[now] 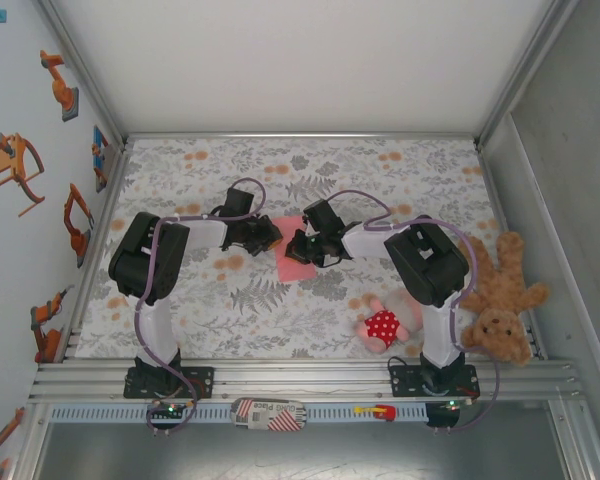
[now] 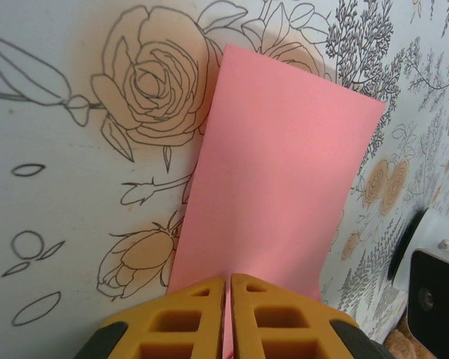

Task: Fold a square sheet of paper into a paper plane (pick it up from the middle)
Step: Fold the triangle a second time at the center of the table.

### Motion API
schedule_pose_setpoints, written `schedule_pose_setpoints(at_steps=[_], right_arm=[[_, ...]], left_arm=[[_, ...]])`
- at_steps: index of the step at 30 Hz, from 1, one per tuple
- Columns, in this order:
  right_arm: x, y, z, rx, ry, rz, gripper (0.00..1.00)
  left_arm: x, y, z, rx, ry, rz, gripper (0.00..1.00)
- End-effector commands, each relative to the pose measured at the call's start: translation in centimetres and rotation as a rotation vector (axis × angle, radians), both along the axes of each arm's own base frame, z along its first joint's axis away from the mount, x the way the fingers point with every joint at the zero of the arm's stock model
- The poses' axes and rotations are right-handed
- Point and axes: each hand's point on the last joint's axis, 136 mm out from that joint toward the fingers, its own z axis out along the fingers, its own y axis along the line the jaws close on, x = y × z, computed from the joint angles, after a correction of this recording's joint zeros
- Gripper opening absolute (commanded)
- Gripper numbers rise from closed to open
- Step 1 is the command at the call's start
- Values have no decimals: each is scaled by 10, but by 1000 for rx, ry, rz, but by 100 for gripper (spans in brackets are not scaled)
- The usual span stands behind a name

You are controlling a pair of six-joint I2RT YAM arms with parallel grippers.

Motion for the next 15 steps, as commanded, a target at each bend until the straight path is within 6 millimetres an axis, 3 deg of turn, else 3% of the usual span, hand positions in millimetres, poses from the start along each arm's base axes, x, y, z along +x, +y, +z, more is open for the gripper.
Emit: schedule_pose_setpoints(at_steps=[1, 15], right_arm=[[3, -3, 0, -33, -3, -30, 0], [0, -9, -1, -55, -5, -36, 0]], left_arm=[[-19, 10, -25, 76, 90, -6, 13], [-19, 11, -26, 83, 92, -5, 12]])
